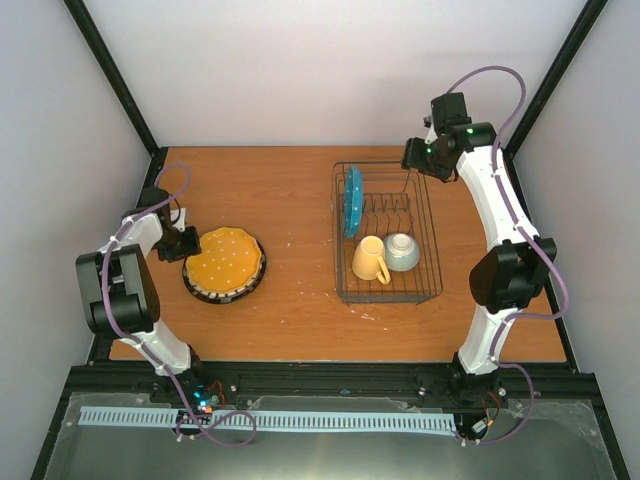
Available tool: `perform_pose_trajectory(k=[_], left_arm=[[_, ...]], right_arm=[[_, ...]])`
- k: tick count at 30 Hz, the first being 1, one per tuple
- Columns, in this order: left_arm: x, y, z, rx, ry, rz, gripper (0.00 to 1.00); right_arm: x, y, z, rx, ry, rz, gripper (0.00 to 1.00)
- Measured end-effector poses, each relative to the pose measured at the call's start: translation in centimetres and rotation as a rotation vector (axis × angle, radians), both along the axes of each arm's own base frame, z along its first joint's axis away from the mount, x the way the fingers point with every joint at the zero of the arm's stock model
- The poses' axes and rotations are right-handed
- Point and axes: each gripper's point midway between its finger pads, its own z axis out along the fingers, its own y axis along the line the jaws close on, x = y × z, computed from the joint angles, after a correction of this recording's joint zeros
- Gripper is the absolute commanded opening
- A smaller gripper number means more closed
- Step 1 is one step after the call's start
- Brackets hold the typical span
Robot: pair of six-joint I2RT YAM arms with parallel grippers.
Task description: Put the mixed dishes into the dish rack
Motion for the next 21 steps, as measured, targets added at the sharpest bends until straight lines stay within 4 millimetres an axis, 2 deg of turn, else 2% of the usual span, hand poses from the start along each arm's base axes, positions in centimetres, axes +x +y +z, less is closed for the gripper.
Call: perform_pose_trajectory(k=[2, 7, 14, 21], left_arm=[[-0.1, 0.2, 0.1, 0.013, 0.002, 0.003, 0.4], [-0.6, 1.0, -0.3, 0.004, 0.006, 0.027, 0.24], [-1.3, 0.4, -0.8, -0.034, 0.021, -0.003, 0.03], [-1.1, -0.2, -0.9, -0.08, 0.041, -0.011, 0.01]], right_arm=[[0.0, -0.1, -0.1, 0.003, 0.002, 0.001, 0.66], [0.0, -0.2, -0.4, 0.014, 0.01, 0.008, 0.66], [0.3, -0.5, -0.3, 0.034, 0.003, 0.01, 0.66], [0.4, -0.8, -0.2, 0.04, 0.0, 0.007, 0.66]])
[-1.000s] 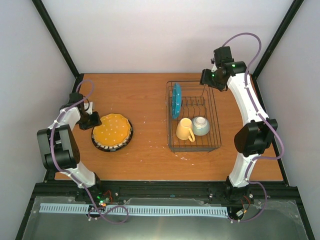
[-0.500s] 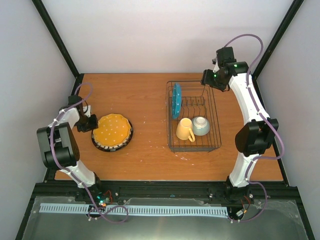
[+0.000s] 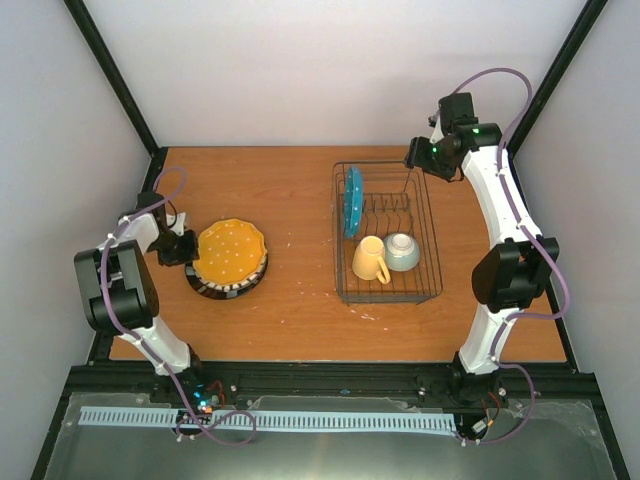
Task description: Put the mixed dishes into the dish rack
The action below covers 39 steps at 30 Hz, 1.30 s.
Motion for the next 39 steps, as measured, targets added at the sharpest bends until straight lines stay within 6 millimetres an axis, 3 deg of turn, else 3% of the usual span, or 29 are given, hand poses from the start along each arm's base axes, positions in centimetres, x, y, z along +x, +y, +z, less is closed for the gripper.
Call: perform_pose_trajectory(k=[4, 11, 16, 19, 24, 28, 32, 39], left_arm=[[0.1, 0.2, 0.6, 0.008, 0.009, -0.002, 0.0], [1.9, 1.1, 4.1, 0.045, -0.04, -0.008, 0.01], [3.1, 1.2, 6.0, 0.05, -0.113, -0.006, 0.01], [3.7, 0.8, 6.5, 0.025, -0.144, -0.004, 0.01], [4.4, -0.3, 7.1, -0.035, -0.202, -0.014, 0.01], [4.6, -1.4, 8.1, -0.096, -0.254, -0.028, 0.01], [5.2, -2.5, 9.8, -0.167, -0.316, -0.031, 0.01], [6.3, -4.8, 14.6, -0.3, -0.466, -0.052, 0.01]], right_arm=[[0.0, 0.2, 0.0, 0.011, -0.001, 0.01, 0.65], [0.4, 1.2, 0.4, 0.06, -0.021, 0.044, 0.62], [1.1, 3.6, 2.0, 0.14, -0.091, 0.146, 0.61], [1.1, 6.5, 3.3, 0.22, -0.144, 0.264, 0.62], [0.0, 13.8, 4.9, 0.433, -0.192, 0.548, 0.66], [-1.6, 19.3, 4.4, 0.577, -0.162, 0.74, 0.7], [-3.4, 22.6, 3.2, 0.651, -0.104, 0.843, 0.73], [-5.9, 25.4, 2.7, 0.715, -0.048, 0.935, 0.73]])
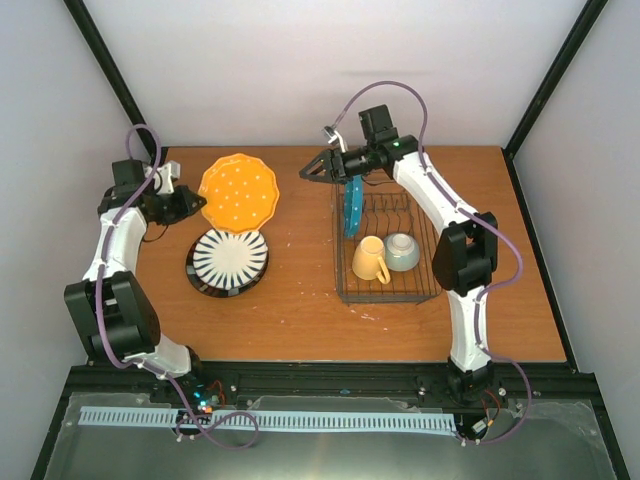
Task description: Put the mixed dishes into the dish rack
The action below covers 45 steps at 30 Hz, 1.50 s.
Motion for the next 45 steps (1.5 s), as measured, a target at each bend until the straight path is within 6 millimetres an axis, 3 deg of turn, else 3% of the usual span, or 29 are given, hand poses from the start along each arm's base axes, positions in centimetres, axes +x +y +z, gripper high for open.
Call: perform_pose_trajectory(k=[7, 12, 17, 19, 23, 24, 29, 31, 33, 39, 41, 43, 45], left_arm=[[1.0, -3.0, 2.6, -0.061, -0.075, -0.077, 0.01], [1.2, -4.6, 3.2, -0.09, -0.092, -0.115, 0.01], [1.4, -5.1, 3.8, -0.11, -0.11, -0.124, 0.01], [1.6, -5.2, 4.0, -0.116, -0.119, -0.124, 0.01], [1.8, -5.6, 4.6, -0.139, -0.137, -0.129, 0.01], [2.0, -5.7, 4.8, -0.143, -0.146, -0.133, 0.01], [2.6, -5.6, 5.0, -0.131, -0.165, -0.119, 0.02], [2.8, -5.6, 5.1, -0.129, -0.17, -0.119, 0.16], [3.0, -5.5, 5.2, -0.121, -0.174, -0.116, 0.41], [4.2, -5.7, 6.0, -0.057, -0.159, -0.111, 0.51], [4.8, -5.0, 6.6, -0.006, -0.175, -0.081, 0.59], [5.4, -4.0, 7.6, 0.059, -0.209, -0.038, 0.74], [5.6, -2.7, 8.5, 0.131, -0.241, 0.019, 0.73]], right_arm=[[-1.7, 2.7, -0.5, 0.01, 0.016, 0.074, 0.74], [-2.4, 4.8, -0.6, 0.013, 0.009, 0.114, 0.74], [-2.6, 5.4, -0.3, 0.016, 0.002, 0.125, 0.68], [-2.7, 5.6, -0.2, 0.017, 0.001, 0.128, 0.56], [-2.9, 6.2, 0.0, 0.025, 0.004, 0.139, 0.11], [-2.9, 6.5, -0.1, 0.027, 0.017, 0.142, 0.04], [-1.9, 6.6, -0.8, 0.011, 0.03, 0.111, 0.03], [-1.8, 6.6, -0.7, 0.009, 0.026, 0.105, 0.03], [-1.6, 6.6, -0.6, 0.009, 0.016, 0.1, 0.03], [-0.8, 7.0, -1.1, -0.047, -0.023, 0.031, 0.03], [-0.4, 6.6, -1.3, -0.086, -0.023, -0.011, 0.03], [0.4, 5.9, -1.6, -0.133, -0.023, -0.063, 0.03], [1.5, 4.8, -1.5, -0.182, -0.044, -0.126, 0.03]])
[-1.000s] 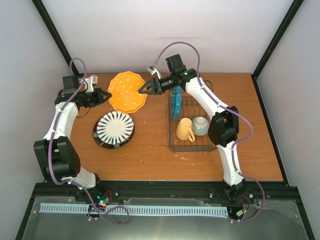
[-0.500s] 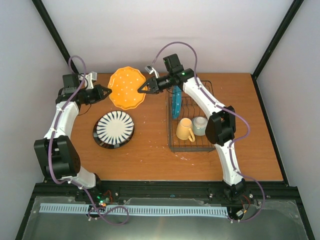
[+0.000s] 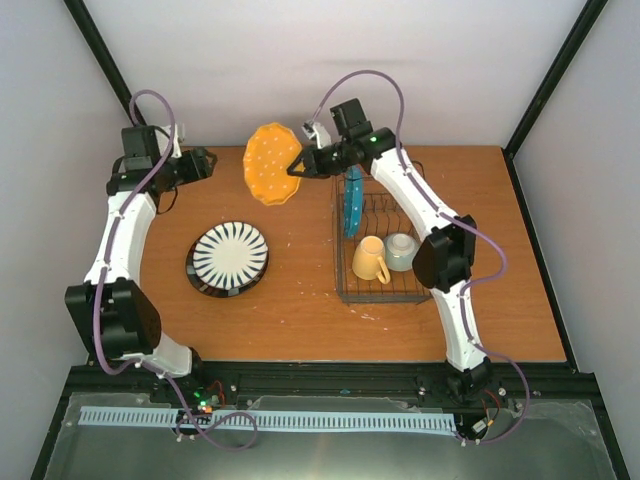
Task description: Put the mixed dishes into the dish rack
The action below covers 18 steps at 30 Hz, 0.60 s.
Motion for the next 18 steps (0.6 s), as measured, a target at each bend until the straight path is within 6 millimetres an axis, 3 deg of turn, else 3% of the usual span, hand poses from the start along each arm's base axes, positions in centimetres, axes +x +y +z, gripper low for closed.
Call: perform_pose_trajectory(k=[5, 10, 14, 16, 18], left_arm=[[-0.3, 4.2, 2.5, 0.18, -0.074, 0.203, 0.74], [-1.3, 8.2, 4.6, 0.339, -0.127, 0.386, 0.72], [-1.9, 10.3, 3.7, 0.43, -0.091, 0.48, 0.66], [-2.0, 10.8, 2.7, 0.45, -0.064, 0.494, 0.65], [-1.9, 11.0, 1.8, 0.461, -0.036, 0.5, 0.63]], right_arm=[[2.6, -4.4, 2.4, -0.155, -0.152, -0.198, 0.03], [3.2, -11.0, 8.6, -0.271, -0.328, -0.432, 0.03], [2.6, -18.2, 13.6, -0.348, -0.446, -0.667, 0.03], [2.1, -21.6, 14.6, -0.393, -0.463, -0.768, 0.03], [2.0, -24.7, 14.4, -0.454, -0.45, -0.855, 0.03]])
